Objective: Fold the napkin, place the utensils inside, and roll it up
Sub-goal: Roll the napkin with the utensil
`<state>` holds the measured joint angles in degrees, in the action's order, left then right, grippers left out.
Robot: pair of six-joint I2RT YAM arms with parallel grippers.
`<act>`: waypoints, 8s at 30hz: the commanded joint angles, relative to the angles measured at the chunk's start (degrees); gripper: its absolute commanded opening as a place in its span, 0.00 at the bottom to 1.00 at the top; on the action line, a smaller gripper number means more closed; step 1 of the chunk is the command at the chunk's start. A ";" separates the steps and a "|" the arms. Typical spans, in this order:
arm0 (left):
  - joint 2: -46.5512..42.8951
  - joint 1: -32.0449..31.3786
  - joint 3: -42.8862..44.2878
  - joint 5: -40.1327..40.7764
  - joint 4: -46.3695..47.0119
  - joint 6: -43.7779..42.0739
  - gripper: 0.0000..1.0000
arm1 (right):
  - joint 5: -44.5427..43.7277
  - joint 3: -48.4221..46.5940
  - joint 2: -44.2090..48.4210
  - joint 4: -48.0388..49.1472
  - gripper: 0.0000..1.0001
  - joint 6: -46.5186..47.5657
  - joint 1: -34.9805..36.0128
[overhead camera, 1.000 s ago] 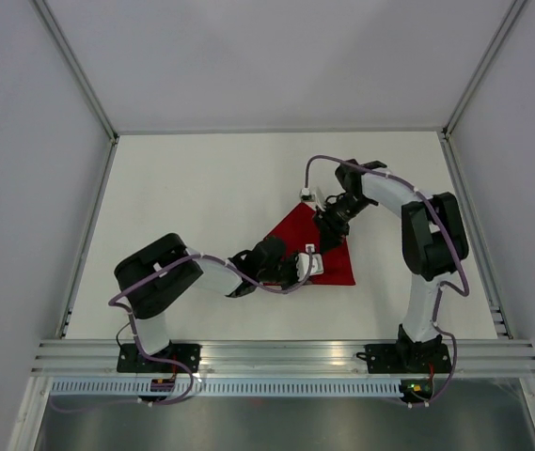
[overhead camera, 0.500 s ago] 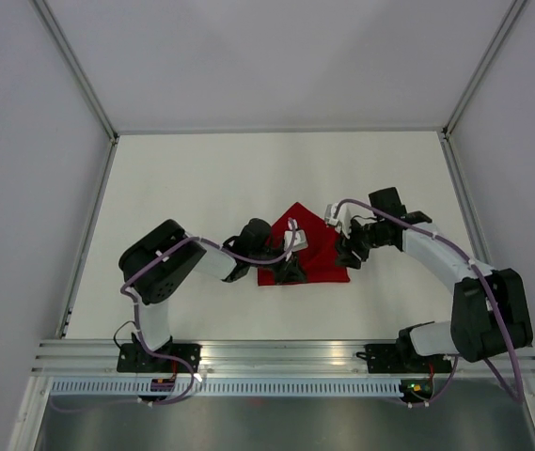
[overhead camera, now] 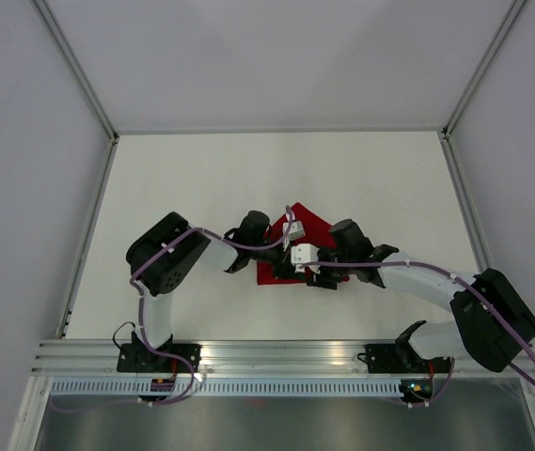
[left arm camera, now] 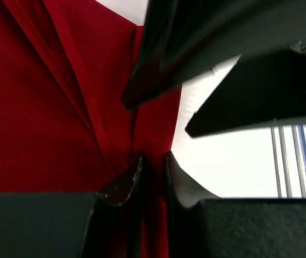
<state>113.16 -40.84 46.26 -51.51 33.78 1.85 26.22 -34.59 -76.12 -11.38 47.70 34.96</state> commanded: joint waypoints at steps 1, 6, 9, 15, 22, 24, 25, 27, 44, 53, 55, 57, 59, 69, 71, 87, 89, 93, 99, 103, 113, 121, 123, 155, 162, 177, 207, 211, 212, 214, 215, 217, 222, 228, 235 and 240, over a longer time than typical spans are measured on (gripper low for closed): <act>3.03 0.15 -0.38 -0.52 -7.32 1.23 0.02 | -4.06 0.92 -0.87 5.66 0.64 -0.24 3.53; 2.85 0.41 0.06 -0.70 -7.76 1.32 0.02 | -6.44 0.57 -3.68 5.66 0.61 0.37 6.43; 2.59 0.41 0.23 -0.96 -7.85 1.58 0.02 | -7.76 1.01 -5.00 6.01 0.57 0.64 7.05; 0.92 0.32 0.32 -1.14 -7.33 2.20 0.02 | -8.02 0.93 -7.38 5.05 0.36 0.64 7.14; -5.23 0.41 -2.39 2.19 -3.65 3.69 0.20 | -7.15 -0.21 -8.34 0.14 0.13 1.16 7.14; -6.72 0.32 -2.84 3.77 -3.11 4.04 0.31 | -6.36 -1.00 -8.87 -1.80 0.09 0.99 7.14; -7.77 0.32 -2.93 4.30 -3.11 4.04 0.37 | -5.48 -1.70 -9.40 -3.20 0.07 0.99 7.05; -8.92 0.41 -3.02 5.88 -2.85 4.22 0.45 | -4.78 -2.15 -9.84 -4.00 0.06 0.81 6.79; -21.84 0.50 -19.27 38.67 17.97 4.66 0.52 | 10.87 -22.35 -27.76 -31.24 0.02 7.31 -3.93; -29.05 -6.00 -28.94 57.21 28.25 -1.66 0.53 | 13.33 -36.86 -43.84 -44.34 0.02 6.88 -6.65; -30.19 -9.93 -29.82 61.24 28.97 -7.52 0.54 | 13.77 -38.79 -45.17 -45.40 0.02 6.88 -7.10; -30.37 -12.76 -28.87 62.23 26.96 -11.49 0.56 | 13.95 -39.94 -46.92 -46.01 0.02 6.97 -7.80; -29.15 -16.98 -27.46 63.37 24.07 -18.17 0.60 | 13.69 -40.38 -48.07 -46.19 0.02 7.14 -8.24; -21.15 -25.25 -21.14 63.12 18.27 -34.62 0.75 | 13.51 -41.88 -50.97 -47.59 0.02 8.02 -9.56; -20.35 -25.25 -19.99 61.18 14.92 -36.29 0.76 | 13.33 -42.05 -51.41 -48.12 0.02 8.54 -9.82; -16.14 -22.19 -9.52 43.25 -6.26 -32.43 0.73 | 12.63 -43.90 -53.17 -49.53 0.02 9.25 -11.58; -14.82 -21.04 -9.52 42.37 -5.57 -32.17 0.73 | 12.63 -43.72 -53.17 -49.36 0.02 9.25 -11.67; -12.71 -18.58 -8.12 39.65 -7.83 -31.99 0.69 | 12.63 -43.90 -53.08 -49.27 0.01 9.16 -12.02; -9.72 -17.61 -3.20 35.08 -16.01 -31.82 0.40 | 12.45 -43.99 -52.47 -48.04 0.01 8.99 -12.37; -8.40 -17.52 -0.65 33.23 -22.07 -30.59 0.20 | 10.18 -42.24 -49.14 -43.48 0.06 6.19 -12.72; -10.15 -14.98 -3.44 27.95 -15.78 -15.84 0.02 | 8.58 -35.38 -34.02 -26.60 0.50 -3.05 -15.18; -7.79 -11.99 -2.49 20.84 -14.79 -9.06 0.02 | 10.61 -26.00 -17.70 -18.17 0.53 -7.18 -20.36; -6.74 -10.76 -2.40 17.95 -14.27 -6.78 0.02 | 9.82 -22.82 -11.29 -13.68 0.55 -7.71 -21.16; 5.84 -4.60 8.93 7.91 -23.57 7.64 0.02 | 3.67 4.53 8.18 -2.42 0.61 1.95 -6.40; 6.28 -4.34 11.39 8.97 -27.80 7.65 0.02 | 3.14 4.97 6.07 -1.46 0.62 1.87 -3.68; 6.11 -4.25 12.71 8.18 -28.86 8.35 0.05 | 1.29 5.41 1.06 1.18 0.50 1.25 -2.70; -14.63 -3.11 2.09 19.50 -14.71 14.59 0.40 | 8.32 -5.48 -13.70 -14.46 0.06 4.32 -4.28; -20.25 -2.93 -1.69 25.73 -12.25 14.94 0.41 | 10.95 -9.87 -18.52 -18.76 0.06 6.52 -6.47; -21.13 -2.84 -2.31 26.71 -11.38 15.03 0.42 | 12.09 -10.75 -19.41 -20.86 0.06 7.13 -7.01; -23.67 -2.84 -5.11 31.00 -9.19 15.64 0.43 | 13.33 -13.29 -22.21 -23.67 0.06 8.36 -8.50; -24.65 -2.84 -6.17 32.33 -8.04 15.90 0.43 | 13.77 -14.09 -23.10 -24.56 0.06 8.72 -9.03; -26.76 -2.84 -10.20 36.80 -5.32 16.52 0.43 | 14.74 -16.55 -25.73 -26.49 0.06 9.51 -10.34; -31.95 -3.19 -17.07 40.52 3.12 17.05 0.46 | 15.88 -20.86 -31.18 -32.21 0.06 11.79 -11.58; -35.29 -10.29 -24.28 51.12 11.91 7.84 0.48 | 17.11 -26.05 -36.72 -37.48 0.06 12.59 -12.55; -31.09 -18.39 -23.87 56.95 16.79 -9.11 0.74 | 17.82 -31.32 -41.65 -43.11 0.06 14.08 -13.86; -25.72 -24.28 -18.41 60.99 12.02 -21.51 0.75 | 17.73 -32.64 -43.15 -43.99 0.06 14.08 -14.04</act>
<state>84.86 -62.35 23.64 5.02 45.93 -6.90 51.94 -67.81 -115.31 -56.05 57.36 20.95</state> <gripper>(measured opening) 0.746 0.255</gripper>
